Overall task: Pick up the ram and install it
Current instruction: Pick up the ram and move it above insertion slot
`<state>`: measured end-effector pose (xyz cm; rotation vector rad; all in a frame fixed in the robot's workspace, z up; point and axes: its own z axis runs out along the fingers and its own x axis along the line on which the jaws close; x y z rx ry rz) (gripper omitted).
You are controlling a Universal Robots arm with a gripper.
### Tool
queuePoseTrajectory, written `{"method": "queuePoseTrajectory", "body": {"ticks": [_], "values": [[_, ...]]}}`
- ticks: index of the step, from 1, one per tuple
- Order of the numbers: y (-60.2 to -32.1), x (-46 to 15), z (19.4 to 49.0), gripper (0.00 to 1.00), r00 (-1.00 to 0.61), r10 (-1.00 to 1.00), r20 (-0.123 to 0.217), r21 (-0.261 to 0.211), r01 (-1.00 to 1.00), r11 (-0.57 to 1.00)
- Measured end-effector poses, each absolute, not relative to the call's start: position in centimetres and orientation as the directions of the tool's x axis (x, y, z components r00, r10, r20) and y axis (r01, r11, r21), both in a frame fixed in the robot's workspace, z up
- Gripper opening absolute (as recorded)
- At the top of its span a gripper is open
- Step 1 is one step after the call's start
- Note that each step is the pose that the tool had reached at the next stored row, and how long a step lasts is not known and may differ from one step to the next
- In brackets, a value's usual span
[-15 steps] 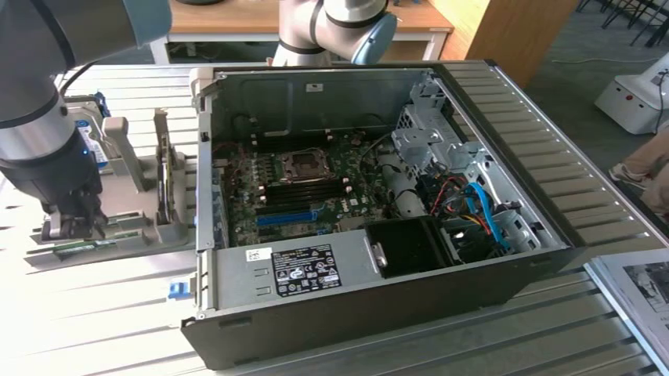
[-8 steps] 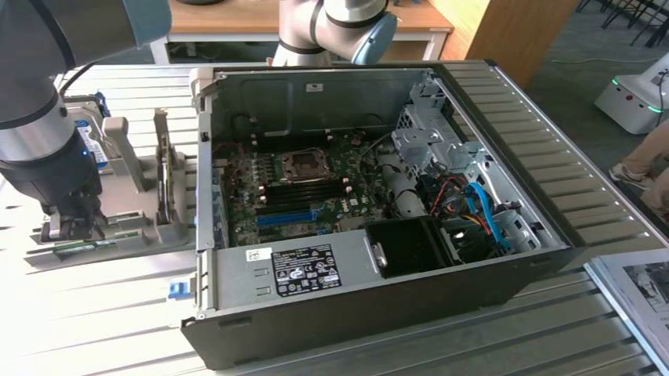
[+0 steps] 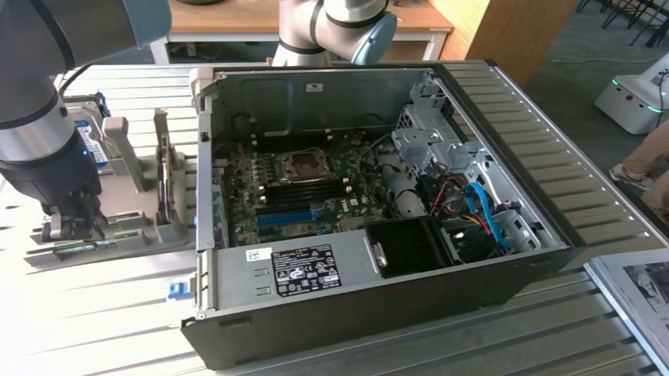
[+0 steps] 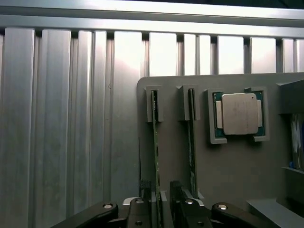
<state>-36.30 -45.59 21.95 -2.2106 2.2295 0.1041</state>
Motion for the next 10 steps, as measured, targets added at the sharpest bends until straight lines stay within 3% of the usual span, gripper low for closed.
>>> {"method": "queuePoseTrajectory", "body": {"ticks": [10], "values": [[-45.59,-36.30,21.93,0.29,0.010,-0.999,-0.047,0.047,-0.999,-0.012]]}}
